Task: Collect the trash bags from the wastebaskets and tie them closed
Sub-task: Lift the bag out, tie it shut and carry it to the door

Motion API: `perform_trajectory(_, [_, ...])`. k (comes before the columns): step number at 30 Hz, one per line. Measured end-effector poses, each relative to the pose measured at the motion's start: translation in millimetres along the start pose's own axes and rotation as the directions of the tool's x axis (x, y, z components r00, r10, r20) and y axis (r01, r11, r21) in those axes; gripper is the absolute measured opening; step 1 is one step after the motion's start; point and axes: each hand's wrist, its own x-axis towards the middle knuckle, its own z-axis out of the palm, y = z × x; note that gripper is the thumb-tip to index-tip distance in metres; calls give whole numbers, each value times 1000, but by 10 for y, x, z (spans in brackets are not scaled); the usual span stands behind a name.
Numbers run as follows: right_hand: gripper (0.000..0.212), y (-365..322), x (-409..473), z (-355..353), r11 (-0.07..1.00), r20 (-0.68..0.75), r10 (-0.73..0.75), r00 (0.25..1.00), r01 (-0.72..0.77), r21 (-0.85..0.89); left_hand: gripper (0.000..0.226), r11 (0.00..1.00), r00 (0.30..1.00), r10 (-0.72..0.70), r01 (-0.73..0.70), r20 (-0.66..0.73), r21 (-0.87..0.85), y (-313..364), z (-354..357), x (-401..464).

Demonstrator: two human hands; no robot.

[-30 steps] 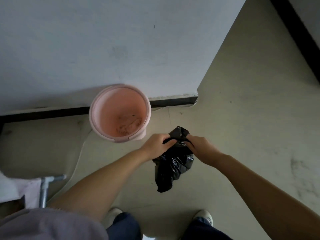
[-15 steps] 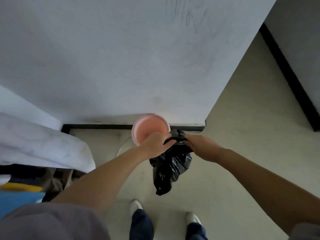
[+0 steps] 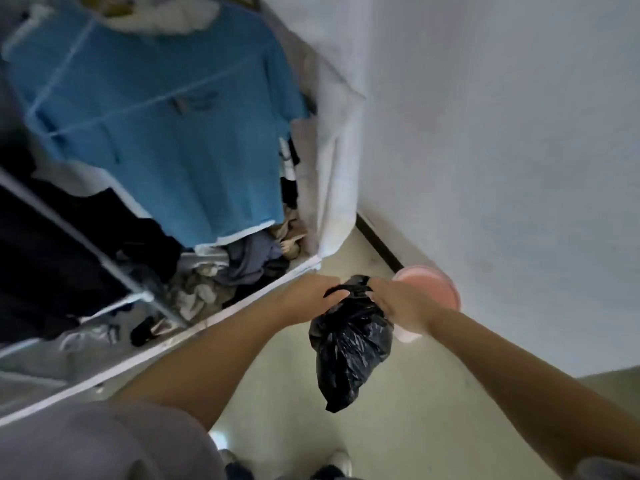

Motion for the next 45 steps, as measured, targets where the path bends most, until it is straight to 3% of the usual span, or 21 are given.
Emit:
perform_trajectory(2, [28, -527, 228, 118, 992, 62, -121, 991, 123, -23, 31, 991, 990, -126, 123, -67, -42, -371, -48, -582])
perform_trajectory(7, [29, -2146, 728, 675, 931, 219, -345, 913, 363, -46, 29, 927, 909, -376, 364, -180, -94, -1199, -111, -2380])
perform_trajectory(13, [28, -4553, 969, 1482, 666, 332, -686, 648, 742, -73, 30, 783, 720, -620, 595, -313, -182, -2078, -118, -4737])
perform_trajectory(17, [35, -6036, 883, 1997, 455, 351, -815, 461, 884, -106, 35, 654, 548, -748, 706, -374, -273, -2474, -68, -6171])
perform_trajectory(24, [23, -8192, 618, 2617, 133, 440, -887, 141, 990, -51, 28, 370, 185, -902, 795, -390, -480, -2939, 17, -7952])
perform_trajectory(29, [23, -9517, 703, 3129, 72, 542, -840, 31, 996, 55, 30, 164, -76, -943, 741, -323, -652, -3502, -40, -8898])
perform_trajectory(32, [23, -10190, 877, 3325, 18, 581, -813, -45, 995, 103, 29, 74, -184, -942, 702, -281, -709, -3875, -114, -9320])
perform_trajectory(37, [22, -11207, 1214, 3447, -106, 607, -771, -193, 978, 178, 27, 3, -263, -929, 695, -259, -719, -4436, -420, -9871])
perform_trajectory(42, [29, -12174, 1493, 3675, -176, 647, -716, -263, 964, 197, 29, -27, -277, -931, 704, -239, -709, -5018, -660, -10444])
perform_trajectory(45, [33, -12853, 1627, 3891, -185, 638, -725, -260, 965, 184, 29, -24, -281, -925, 715, -256, -699, -5452, -810, -10904])
